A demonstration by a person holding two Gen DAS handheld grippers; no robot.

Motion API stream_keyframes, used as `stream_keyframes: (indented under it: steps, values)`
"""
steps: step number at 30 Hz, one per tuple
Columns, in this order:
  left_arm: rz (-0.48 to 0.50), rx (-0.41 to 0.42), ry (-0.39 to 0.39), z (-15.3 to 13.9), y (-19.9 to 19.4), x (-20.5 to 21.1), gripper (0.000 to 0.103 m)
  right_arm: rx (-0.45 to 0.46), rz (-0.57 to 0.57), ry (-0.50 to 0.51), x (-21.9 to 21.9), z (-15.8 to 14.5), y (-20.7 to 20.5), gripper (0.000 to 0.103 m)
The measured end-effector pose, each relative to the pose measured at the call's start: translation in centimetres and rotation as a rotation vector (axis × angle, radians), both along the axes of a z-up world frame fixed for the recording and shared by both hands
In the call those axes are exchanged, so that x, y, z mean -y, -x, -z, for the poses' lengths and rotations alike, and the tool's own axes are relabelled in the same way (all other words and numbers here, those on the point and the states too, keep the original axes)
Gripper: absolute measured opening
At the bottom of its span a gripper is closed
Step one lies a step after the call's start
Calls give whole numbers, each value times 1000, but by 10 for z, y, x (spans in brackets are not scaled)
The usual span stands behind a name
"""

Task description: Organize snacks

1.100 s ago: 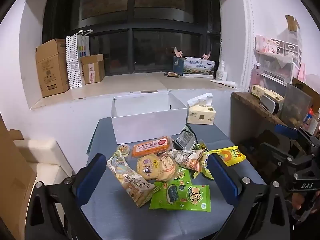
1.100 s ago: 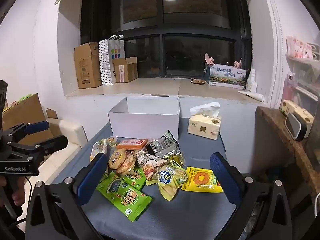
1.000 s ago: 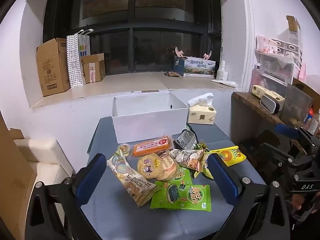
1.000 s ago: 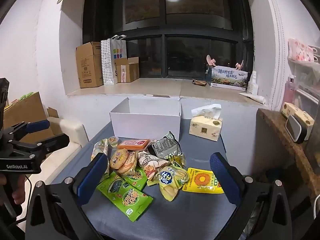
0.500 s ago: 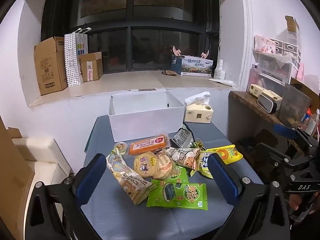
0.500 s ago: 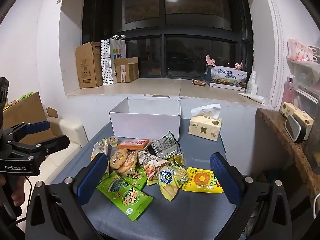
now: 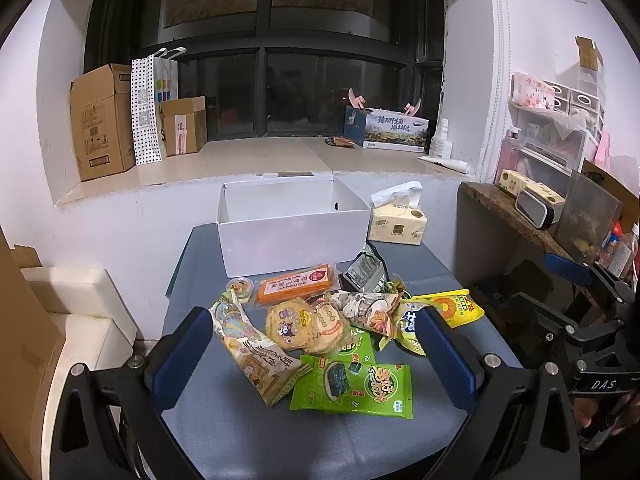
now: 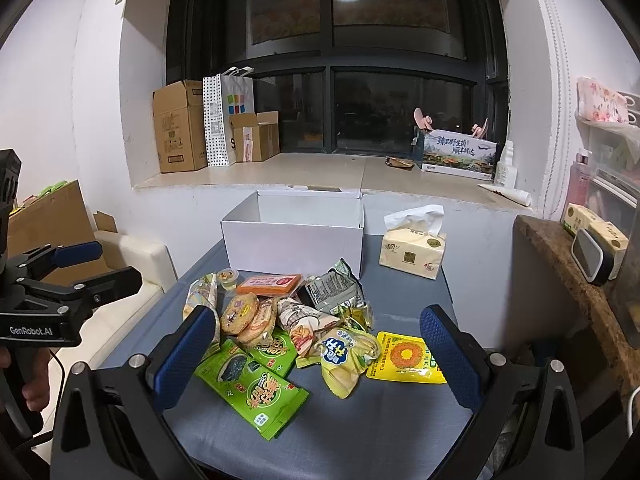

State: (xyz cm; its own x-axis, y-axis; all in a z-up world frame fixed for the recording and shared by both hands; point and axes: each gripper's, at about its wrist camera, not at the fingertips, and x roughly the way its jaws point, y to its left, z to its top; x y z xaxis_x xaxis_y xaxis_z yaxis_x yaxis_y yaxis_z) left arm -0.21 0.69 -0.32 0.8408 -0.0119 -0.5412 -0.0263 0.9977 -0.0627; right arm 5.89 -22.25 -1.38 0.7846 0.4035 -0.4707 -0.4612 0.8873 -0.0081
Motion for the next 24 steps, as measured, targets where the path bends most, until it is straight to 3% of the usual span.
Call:
stream_keyframes:
  steps: [24]
  values:
    - [-2,-5,-2,2,1,0,103,6,-18,9,-7,4,3,103]
